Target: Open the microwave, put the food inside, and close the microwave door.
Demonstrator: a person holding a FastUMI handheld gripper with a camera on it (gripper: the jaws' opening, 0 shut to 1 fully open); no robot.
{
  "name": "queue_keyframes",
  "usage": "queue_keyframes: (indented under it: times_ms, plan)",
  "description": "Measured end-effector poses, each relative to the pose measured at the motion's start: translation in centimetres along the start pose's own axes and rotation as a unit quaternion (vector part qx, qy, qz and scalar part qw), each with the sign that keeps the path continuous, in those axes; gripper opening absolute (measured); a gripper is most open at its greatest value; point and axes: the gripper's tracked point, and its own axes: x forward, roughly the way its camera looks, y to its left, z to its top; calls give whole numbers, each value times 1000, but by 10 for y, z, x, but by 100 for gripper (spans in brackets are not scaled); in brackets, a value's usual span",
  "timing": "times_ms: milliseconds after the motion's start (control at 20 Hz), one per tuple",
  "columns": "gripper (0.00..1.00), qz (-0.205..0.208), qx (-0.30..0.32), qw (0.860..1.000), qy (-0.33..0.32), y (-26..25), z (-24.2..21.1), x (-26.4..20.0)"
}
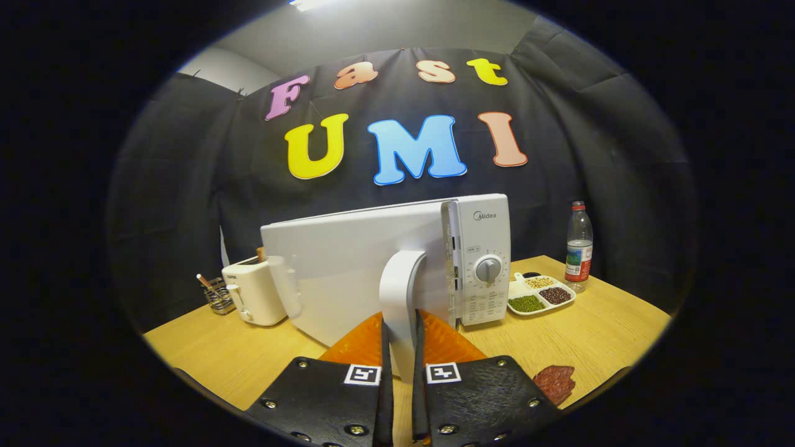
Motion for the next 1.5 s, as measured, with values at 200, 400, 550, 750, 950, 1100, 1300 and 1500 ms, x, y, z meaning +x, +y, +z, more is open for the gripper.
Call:
queue_keyframes:
  times_ms: [200,400,550,750,950,1100,1300,1500]
  plan:
    - [12,31,-4,1000,0,45,-9,-36]
    - [12,44,-18,999,-13,92,-18,-64]
    - [11,42,-27,999,-18,129,-25,-76]
    - [11,27,-53,998,-28,178,-32,-84]
    - [11,11,-72,997,-21,224,-42,-87]
    - [11,-12,-66,998,-4,229,-44,-90]
    - [22,58,-49,997,18,247,-42,-106]
    - [86,156,16,988,6,246,-5,-151]
